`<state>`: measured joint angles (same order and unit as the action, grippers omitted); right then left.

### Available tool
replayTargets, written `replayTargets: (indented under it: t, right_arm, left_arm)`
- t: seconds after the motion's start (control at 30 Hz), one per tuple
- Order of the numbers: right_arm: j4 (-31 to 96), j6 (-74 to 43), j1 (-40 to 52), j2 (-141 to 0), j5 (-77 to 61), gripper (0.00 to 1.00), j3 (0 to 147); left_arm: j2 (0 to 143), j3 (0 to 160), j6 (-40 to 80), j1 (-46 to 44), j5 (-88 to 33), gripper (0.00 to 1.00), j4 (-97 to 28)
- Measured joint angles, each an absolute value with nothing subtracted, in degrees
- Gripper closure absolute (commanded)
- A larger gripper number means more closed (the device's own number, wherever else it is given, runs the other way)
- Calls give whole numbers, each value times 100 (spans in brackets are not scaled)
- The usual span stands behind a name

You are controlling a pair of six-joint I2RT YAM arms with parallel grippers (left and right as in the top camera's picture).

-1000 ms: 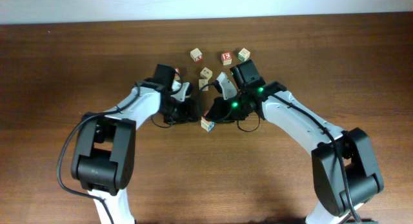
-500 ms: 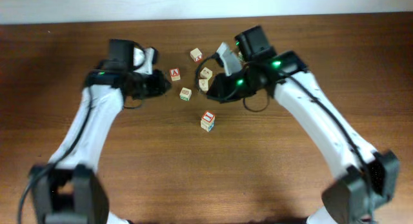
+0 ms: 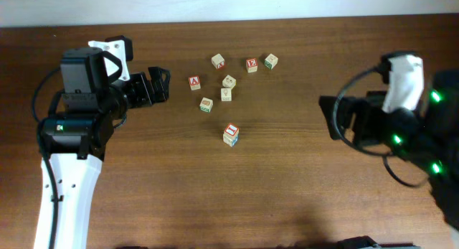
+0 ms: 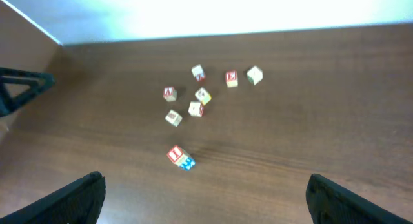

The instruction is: Rotate 3 blocks

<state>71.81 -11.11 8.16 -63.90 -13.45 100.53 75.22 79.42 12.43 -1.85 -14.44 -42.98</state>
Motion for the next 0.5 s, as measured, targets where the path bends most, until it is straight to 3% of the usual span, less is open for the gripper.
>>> replayTargets:
  t: [0.5]
  right_arm:
    - [7262, -1063, 808, -6108, -744, 1, 10062]
  left_arm:
    - [7522, 7942, 1243, -185, -1428, 1, -4309]
